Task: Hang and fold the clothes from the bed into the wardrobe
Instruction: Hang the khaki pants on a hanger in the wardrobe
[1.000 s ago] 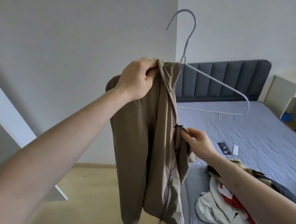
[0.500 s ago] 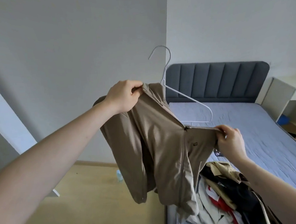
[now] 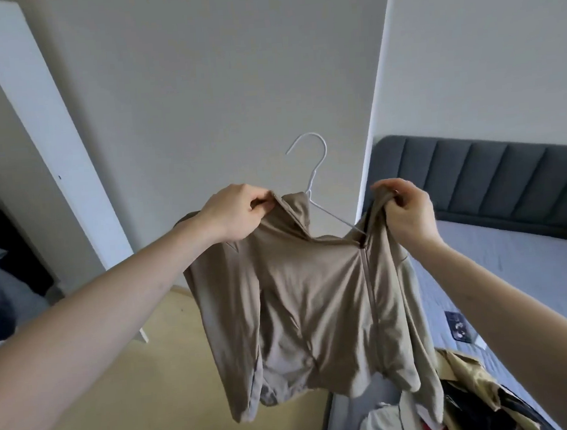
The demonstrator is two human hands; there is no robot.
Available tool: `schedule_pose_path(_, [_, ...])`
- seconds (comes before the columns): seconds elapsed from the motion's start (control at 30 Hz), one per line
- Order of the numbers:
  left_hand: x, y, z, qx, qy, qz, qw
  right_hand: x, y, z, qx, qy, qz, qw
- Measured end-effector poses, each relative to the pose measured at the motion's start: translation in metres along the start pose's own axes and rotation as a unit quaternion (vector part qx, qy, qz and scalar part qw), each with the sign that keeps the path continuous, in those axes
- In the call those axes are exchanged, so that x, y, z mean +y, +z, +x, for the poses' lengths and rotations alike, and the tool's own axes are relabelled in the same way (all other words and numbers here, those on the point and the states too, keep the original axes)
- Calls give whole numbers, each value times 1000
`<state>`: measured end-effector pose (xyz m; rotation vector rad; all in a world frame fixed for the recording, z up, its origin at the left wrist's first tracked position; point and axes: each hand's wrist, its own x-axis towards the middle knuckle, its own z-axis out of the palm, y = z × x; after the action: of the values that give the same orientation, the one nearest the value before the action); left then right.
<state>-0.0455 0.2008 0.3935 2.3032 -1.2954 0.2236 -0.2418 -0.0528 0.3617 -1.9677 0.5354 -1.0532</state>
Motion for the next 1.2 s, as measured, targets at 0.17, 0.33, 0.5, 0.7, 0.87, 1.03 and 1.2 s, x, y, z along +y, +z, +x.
schedule_pose_path(0.17, [-36,-19,-29,2,-67,13,998,-45,57,20,-19,-59,-2,998])
schedule_pose_path(0.33, [-84,-50,-71,10,-118,20,993,-86,120,28,-61,-25,97,993])
schedule_pose_path(0.5, [-133,-79,-118,-4,-163,106,981,-161,190,10,-133,-59,219,965])
schedule_pose_path(0.7, [-194,-113,-174,134,-221,114,959,-220,261,-42,-320,-141,180,919])
schedule_pose_path(0.87, [-241,-140,-228,207,-289,68,932,-220,330,-103,-466,-215,46,857])
schedule_pose_path(1.03, [-278,-162,-268,240,-325,59,913,-232,403,-144,-541,-296,-28,786])
schedule_pose_path(1.2, [-313,-186,-302,279,-343,52,895,-250,447,-144,-529,-342,9,776])
